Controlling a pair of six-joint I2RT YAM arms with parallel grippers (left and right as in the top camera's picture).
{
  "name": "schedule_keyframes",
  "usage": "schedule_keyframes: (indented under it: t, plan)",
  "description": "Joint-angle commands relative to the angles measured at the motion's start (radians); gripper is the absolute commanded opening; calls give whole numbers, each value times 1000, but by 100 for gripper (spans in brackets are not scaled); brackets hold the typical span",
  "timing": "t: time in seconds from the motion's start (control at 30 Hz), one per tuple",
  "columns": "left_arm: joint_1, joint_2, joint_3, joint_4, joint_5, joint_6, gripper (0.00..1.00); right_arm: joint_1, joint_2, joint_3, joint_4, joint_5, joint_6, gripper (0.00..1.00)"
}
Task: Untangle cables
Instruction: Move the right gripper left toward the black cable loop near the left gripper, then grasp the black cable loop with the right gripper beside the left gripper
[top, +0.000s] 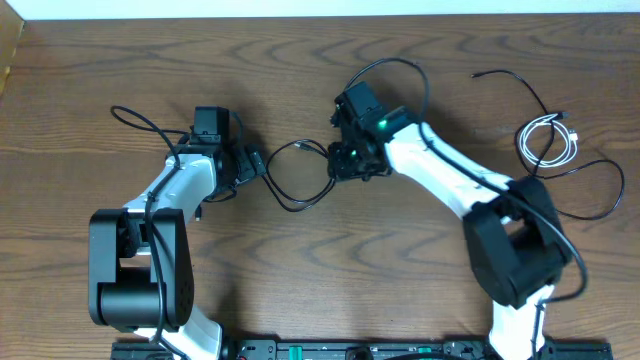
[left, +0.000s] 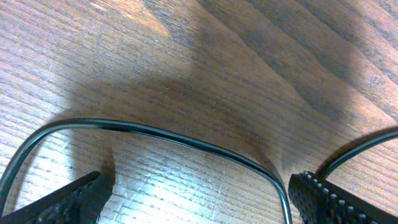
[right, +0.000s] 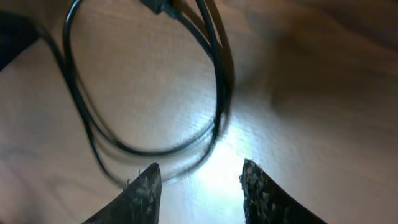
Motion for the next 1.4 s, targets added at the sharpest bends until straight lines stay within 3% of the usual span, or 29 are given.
schedule_keyframes:
  t: [0.0, 0.47, 0.63, 0.77, 0.83, 0.93, 0.97, 1.23, 1.37]
  plan:
    - [10, 97, -77, -40, 20, -17, 98, 9, 46, -6, 35, -30, 49, 40]
    - [10, 97, -77, -29, 26, -36, 98, 16, 111, -6, 86, -69, 48, 42]
    - [10, 97, -75, -83, 279, -84, 98, 16, 111, -6, 90, -78, 49, 27]
    - [24, 71, -30, -97, 367, -71, 100, 16, 111, -6, 89, -115, 48, 29]
    - [34, 19, -9, -96, 432, -58, 74, 16, 111, -6, 90, -117, 48, 33]
    - [34, -39, -7, -89, 433, -58, 19, 17, 111, -6, 99, -117, 48, 40]
    - [34, -51, -7, -89, 433, -58, 8, 18, 111, -6, 105, -117, 48, 41]
    - [34, -57, -31, -128, 383, -58, 8, 45, 111, -6, 169, -137, 70, 45]
    - [33, -57, -35, -203, 384, -59, 8, 63, 111, -6, 192, -134, 69, 56]
